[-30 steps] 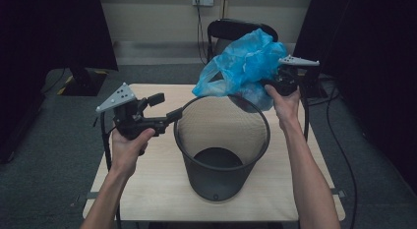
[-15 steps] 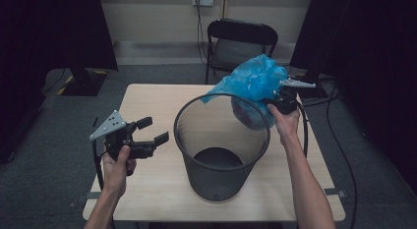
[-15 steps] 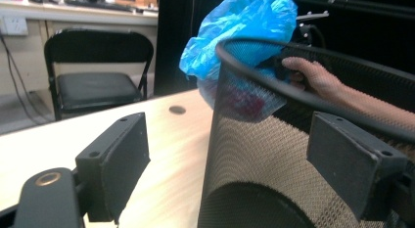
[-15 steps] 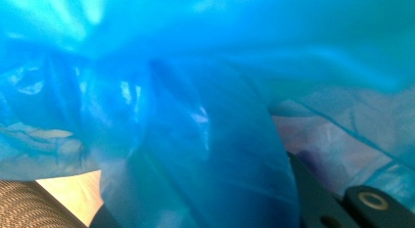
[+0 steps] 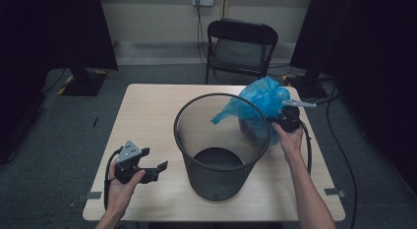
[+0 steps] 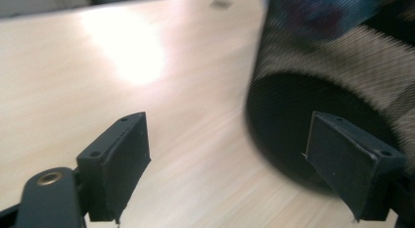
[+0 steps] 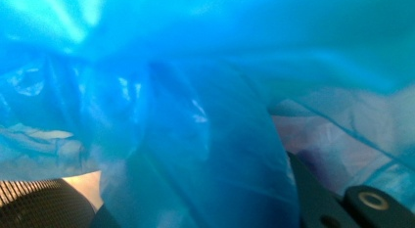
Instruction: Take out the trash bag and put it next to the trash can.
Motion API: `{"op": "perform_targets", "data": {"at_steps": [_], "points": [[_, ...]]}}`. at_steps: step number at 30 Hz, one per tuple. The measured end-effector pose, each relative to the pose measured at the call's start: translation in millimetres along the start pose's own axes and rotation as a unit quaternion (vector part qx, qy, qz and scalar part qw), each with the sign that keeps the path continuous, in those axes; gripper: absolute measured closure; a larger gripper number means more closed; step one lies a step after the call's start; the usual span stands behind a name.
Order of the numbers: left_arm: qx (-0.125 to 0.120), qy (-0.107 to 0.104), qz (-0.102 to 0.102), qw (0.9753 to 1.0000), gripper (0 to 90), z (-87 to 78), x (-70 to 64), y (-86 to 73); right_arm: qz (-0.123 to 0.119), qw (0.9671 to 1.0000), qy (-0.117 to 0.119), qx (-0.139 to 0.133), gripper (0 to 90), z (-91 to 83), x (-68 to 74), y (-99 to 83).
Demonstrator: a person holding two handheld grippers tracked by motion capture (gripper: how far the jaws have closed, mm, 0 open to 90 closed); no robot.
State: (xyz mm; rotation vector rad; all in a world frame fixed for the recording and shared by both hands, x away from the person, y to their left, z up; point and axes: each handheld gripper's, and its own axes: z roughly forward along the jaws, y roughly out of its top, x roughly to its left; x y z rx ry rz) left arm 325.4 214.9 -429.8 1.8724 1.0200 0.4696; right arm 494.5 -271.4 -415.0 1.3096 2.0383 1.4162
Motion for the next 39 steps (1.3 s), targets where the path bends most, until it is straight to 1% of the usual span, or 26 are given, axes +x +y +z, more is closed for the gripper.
{"op": "perform_targets", "data": {"at_steps": [2, 4, 5, 6, 7, 9, 11, 12, 14, 16, 17, 19, 23, 24, 26, 29, 31, 32, 33, 34, 39], "points": [[0.025, 0.003, 0.0, 0.9997, 15.4, 5.6, -3.6, -11.5, 0.0, 1.0, -0.002, 0.003, 86.8, -1.3, -0.3, -8.6], [0.046, -0.009, 0.001, 0.9989, 15.7, 13.2, -8.2, -22.0, -0.003, 0.9999, -0.007, 0.01, 86.8, -1.5, -0.3, -16.6], [0.057, -0.004, 0.007, 0.9983, 16.3, 17.0, -10.3, -27.1, -0.002, 0.9999, -0.007, 0.011, 86.7, -1.4, -0.7, -20.6], [0.062, -0.001, 0.009, 0.998, 16.2, 20.2, -11.7, -31.9, -0.002, 0.9999, -0.009, 0.013, 86.7, -1.0, -0.7, -24.8], [0.066, -0.002, 0.005, 0.9978, 16.3, 23.4, -11.9, -36.1, 0.001, 0.9999, -0.008, 0.012, 86.6, -0.3, -0.9, -29.1], [0.076, 0.004, 0.002, 0.9971, 16.5, 30.1, -12.1, -43.0, 0.006, 0.9999, -0.009, 0.01, 86.6, 1.6, -0.3, -35.6], [0.084, 0.012, 0.005, 0.9963, 16.8, 35.4, -11.2, -48.1, 0.008, 0.9999, -0.007, 0.008, 86.6, 3.9, 1.4, -39.5], [0.093, 0.016, 0.01, 0.9955, 16.7, 37.5, -9.9, -49.5, 0.011, 0.9999, -0.005, 0.009, 86.6, 5.3, 2.9, -40.8], [0.097, 0.017, 0.003, 0.9951, 16.1, 41.4, -6.4, -51.6, 0.008, 0.9999, -0.002, 0.012, 86.6, 9.6, 5.7, -43.1], [0.097, 0.026, 0.0, 0.9949, 16.4, 43.0, -4.4, -52.8, 0.007, 0.9999, -0.004, 0.013, 86.4, 14.7, 7.5, -44.5], [0.097, 0.027, -0.002, 0.9949, 16.0, 43.4, -4.3, -53.1, 0.009, 0.9999, -0.003, 0.012, 86.3, 17.3, 7.1, -45.2], [0.106, 0.029, 0.003, 0.994, 16.1, 44.6, -4.3, -53.6, 0.016, 0.9998, -0.002, 0.012, 86.3, 22.4, 5.8, -45.8], [0.105, 0.036, 0.012, 0.9937, 15.6, 47.0, -4.2, -54.1, 0.017, 0.9998, -0.003, 0.014, 86.2, 32.4, 3.6, -42.7], [0.106, 0.044, 0.023, 0.9931, 15.4, 48.5, -4.6, -54.2, 0.018, 0.9998, -0.002, 0.013, 86.1, 34.8, 3.5, -41.5], [0.109, 0.045, 0.024, 0.9928, 13.9, 49.8, -4.4, -53.5, 0.017, 0.9997, -0.004, 0.016, 86.0, 39.1, 4.8, -37.8], [0.108, 0.044, 0.023, 0.9929, 13.5, 50.1, -4.5, -53.6, 0.011, 0.9998, -0.002, 0.017, 84.7, 45.9, 9.4, -30.5], [0.108, 0.044, 0.023, 0.9929, 13.5, 50.1, -4.5, -53.6, 0.012, 0.9998, 0.005, 0.012, 81.6, 50.2, 14.3, -27.2], [0.108, 0.044, 0.023, 0.9929, 13.4, 50.1, -4.4, -53.6, 0.011, 0.9999, 0.008, 0.009, 76.4, 52.8, 17.3, -26.3], [0.108, 0.044, 0.023, 0.9929, 13.4, 50.1, -4.5, -53.6, 0.011, 0.9998, 0.008, 0.011, 73.2, 53.9, 19.5, -25.8], [0.108, 0.044, 0.023, 0.9929, 13.4, 50.2, -4.4, -53.6, 0.009, 0.9999, 0.008, 0.009, 67.6, 54.8, 21.7, -25.0], [0.108, 0.045, 0.023, 0.9929, 13.4, 50.2, -4.4, -53.5, 0.013, 0.9999, 0.008, -0.002, 43.5, 47.5, 27.4, -19.1]]}}
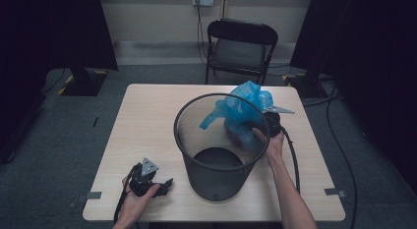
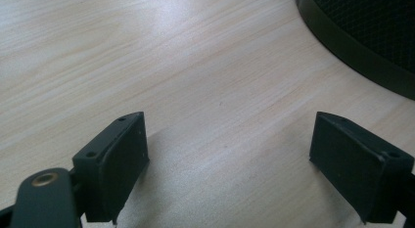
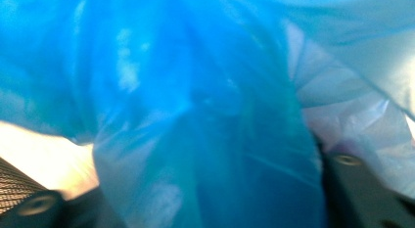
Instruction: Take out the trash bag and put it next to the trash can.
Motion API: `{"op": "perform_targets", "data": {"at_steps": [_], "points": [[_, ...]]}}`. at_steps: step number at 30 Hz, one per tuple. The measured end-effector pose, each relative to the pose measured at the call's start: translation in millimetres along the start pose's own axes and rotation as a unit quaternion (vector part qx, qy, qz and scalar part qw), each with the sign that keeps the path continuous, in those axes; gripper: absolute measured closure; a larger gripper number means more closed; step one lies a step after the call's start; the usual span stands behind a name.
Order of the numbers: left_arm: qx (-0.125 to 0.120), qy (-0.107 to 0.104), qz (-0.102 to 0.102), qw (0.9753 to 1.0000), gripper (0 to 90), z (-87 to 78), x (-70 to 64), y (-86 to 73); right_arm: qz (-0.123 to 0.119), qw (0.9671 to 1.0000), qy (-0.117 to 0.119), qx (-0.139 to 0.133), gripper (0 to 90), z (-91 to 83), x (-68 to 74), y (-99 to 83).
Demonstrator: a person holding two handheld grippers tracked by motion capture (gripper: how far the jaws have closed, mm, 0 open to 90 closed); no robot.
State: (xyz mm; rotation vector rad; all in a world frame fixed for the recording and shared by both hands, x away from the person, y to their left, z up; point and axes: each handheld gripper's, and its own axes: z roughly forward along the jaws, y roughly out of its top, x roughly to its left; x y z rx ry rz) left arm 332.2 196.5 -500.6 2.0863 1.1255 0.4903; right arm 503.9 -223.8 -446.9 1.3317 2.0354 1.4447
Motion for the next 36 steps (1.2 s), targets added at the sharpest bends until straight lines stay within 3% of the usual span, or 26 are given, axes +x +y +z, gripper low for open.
{"op": "perform_targets", "data": {"at_steps": [7, 11, 18, 19, 21, 23, 25, 27, 30, 32, 34, 36], "points": [[0.0, 0.0, 0.001, 1.0, 13.3, -0.1, 0.1, 0.1, 0.0, 0.9998, -0.003, -0.019, 24.1, -21.0, 4.9, 10.8], [0.0, 0.0, 0.001, 1.0, 13.3, 0.0, 0.1, 0.1, 0.001, 0.9996, -0.002, -0.027, 19.5, -32.5, 8.6, 15.8], [0.0, 0.0, 0.001, 1.0, 13.3, 0.0, 0.1, 0.1, 0.005, 0.9991, 0.0, -0.042, 19.7, -51.6, 10.2, 22.7], [0.0, 0.0, 0.001, 1.0, 13.3, 0.0, 0.1, 0.1, 0.006, 0.9992, -0.001, -0.04, 23.6, -53.3, 10.5, 23.9], [0.0, 0.0, 0.001, 1.0, 13.3, 0.0, 0.1, 0.1, -0.002, 0.9994, 0.003, -0.034, 40.8, -54.8, 11.0, 26.7], [0.0, 0.0, 0.001, 1.0, 13.3, 0.1, 0.1, 0.1, -0.012, 0.9995, 0.007, -0.027, 67.9, -53.3, 11.6, 30.6], [0.0, 0.0, 0.001, 1.0, 13.3, 0.1, 0.1, 0.1, -0.016, 0.9995, 0.014, -0.022, 84.0, -49.0, 13.8, 36.6], [0.0, 0.0, 0.001, 1.0, 13.3, 0.0, 0.1, 0.1, -0.02, 0.9991, 0.023, -0.029, 89.9, -43.8, 17.1, 43.8], [0.0, 0.0, 0.001, 1.0, 13.3, 0.0, 0.1, 0.1, -0.014, 0.997, 0.042, -0.063, 90.0, -36.8, 21.1, 53.5], [0.0, 0.0, 0.001, 1.0, 13.3, 0.0, 0.1, 0.1, -0.016, 0.9972, 0.042, -0.06, 88.1, -29.4, 22.7, 54.5], [0.0, 0.0, 0.001, 1.0, 13.3, 0.0, 0.1, 0.1, -0.017, 0.9989, 0.027, -0.034, 69.0, -22.4, 23.7, 51.2], [0.0, 0.0, 0.001, 1.0, 13.3, 0.0, 0.1, 0.1, -0.018, 0.9991, 0.02, -0.032, 51.2, -24.3, 24.8, 46.2]]}}
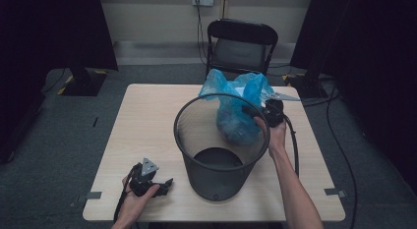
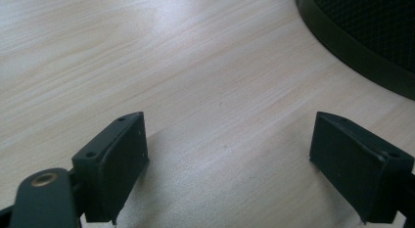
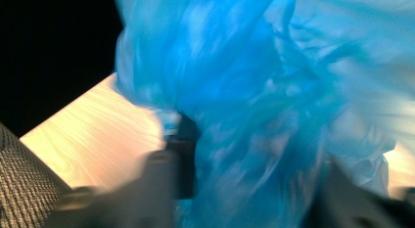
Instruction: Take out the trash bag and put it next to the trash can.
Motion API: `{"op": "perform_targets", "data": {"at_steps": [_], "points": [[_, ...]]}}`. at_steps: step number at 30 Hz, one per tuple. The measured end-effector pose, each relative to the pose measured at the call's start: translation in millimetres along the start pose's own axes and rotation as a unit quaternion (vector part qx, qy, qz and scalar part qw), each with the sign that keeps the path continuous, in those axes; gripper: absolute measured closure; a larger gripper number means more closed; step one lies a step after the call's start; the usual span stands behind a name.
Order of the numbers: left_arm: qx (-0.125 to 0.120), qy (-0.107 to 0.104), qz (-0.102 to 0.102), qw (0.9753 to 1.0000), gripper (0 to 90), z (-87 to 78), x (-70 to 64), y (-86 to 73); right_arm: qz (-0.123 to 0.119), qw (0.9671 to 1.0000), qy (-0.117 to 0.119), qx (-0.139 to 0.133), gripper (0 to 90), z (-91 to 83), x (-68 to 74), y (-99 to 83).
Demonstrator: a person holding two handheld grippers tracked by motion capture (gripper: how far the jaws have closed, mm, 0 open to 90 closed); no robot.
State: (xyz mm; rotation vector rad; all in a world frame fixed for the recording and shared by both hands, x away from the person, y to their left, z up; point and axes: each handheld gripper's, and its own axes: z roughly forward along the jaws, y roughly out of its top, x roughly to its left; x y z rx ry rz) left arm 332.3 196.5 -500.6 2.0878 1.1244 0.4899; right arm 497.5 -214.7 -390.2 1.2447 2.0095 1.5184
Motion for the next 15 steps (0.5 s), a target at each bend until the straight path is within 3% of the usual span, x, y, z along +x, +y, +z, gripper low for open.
{"op": "perform_targets", "data": {"at_steps": [3, 4, 7, 15], "points": [[0.0, 0.0, 0.0, 1.0, 13.3, 0.0, 0.0, 0.0, 0.009, 0.9999, -0.009, 0.003, 30.4, -11.8, 0.7, -4.8], [0.0, 0.0, 0.0, 1.0, 13.3, 0.0, 0.0, 0.0, 0.011, 0.9998, -0.014, 0.003, 28.3, -17.3, 0.5, -5.8], [0.0, 0.0, 0.0, 1.0, 13.2, 0.0, 0.0, 0.0, 0.014, 0.9996, -0.023, 0.0, 23.8, -35.9, -0.4, -7.3], [0.0, 0.0, 0.0, 1.0, 13.3, 0.1, -0.1, 0.0, 0.01, 0.9995, -0.028, 0.005, 22.3, -76.1, -6.1, -22.2]]}}
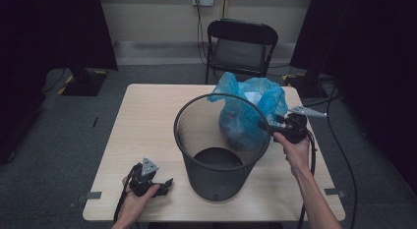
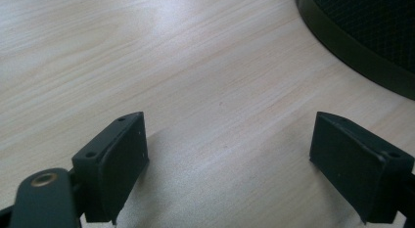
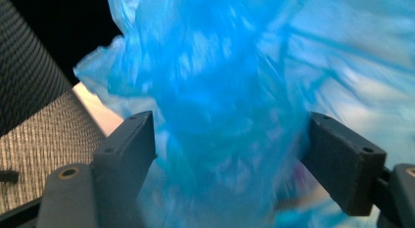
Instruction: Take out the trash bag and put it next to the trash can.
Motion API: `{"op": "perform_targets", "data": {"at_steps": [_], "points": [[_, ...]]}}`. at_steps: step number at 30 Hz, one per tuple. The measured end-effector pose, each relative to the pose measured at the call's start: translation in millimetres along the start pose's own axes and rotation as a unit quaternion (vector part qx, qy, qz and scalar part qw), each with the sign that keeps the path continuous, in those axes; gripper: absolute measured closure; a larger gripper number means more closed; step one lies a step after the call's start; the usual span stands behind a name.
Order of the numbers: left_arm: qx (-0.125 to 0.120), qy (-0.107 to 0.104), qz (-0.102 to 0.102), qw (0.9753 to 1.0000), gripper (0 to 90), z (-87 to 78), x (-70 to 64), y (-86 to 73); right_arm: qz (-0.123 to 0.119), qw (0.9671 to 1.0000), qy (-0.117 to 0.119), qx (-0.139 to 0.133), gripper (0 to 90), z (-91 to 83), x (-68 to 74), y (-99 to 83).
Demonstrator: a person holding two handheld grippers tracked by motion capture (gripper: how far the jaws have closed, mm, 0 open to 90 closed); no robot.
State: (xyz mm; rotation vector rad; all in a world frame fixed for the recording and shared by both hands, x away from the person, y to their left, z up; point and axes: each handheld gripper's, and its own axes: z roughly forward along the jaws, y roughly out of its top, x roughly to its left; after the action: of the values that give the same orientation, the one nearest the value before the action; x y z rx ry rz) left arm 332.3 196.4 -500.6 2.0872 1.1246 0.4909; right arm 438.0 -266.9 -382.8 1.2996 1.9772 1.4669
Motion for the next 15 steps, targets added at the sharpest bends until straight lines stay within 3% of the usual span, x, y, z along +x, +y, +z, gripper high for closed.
{"op": "perform_targets", "data": {"at_steps": [3, 15], "points": [[0.0, 0.0, 0.0, 1.0, 13.2, 0.0, 0.0, 0.0, -0.001, 0.9999, -0.005, -0.009, 23.6, -10.2, -1.4, -5.7], [0.002, 0.002, -0.003, 1.0, 12.4, 0.6, -0.4, 0.5, -0.012, 0.9999, -0.001, 0.011, 24.9, -33.3, 14.0, -42.4]]}}
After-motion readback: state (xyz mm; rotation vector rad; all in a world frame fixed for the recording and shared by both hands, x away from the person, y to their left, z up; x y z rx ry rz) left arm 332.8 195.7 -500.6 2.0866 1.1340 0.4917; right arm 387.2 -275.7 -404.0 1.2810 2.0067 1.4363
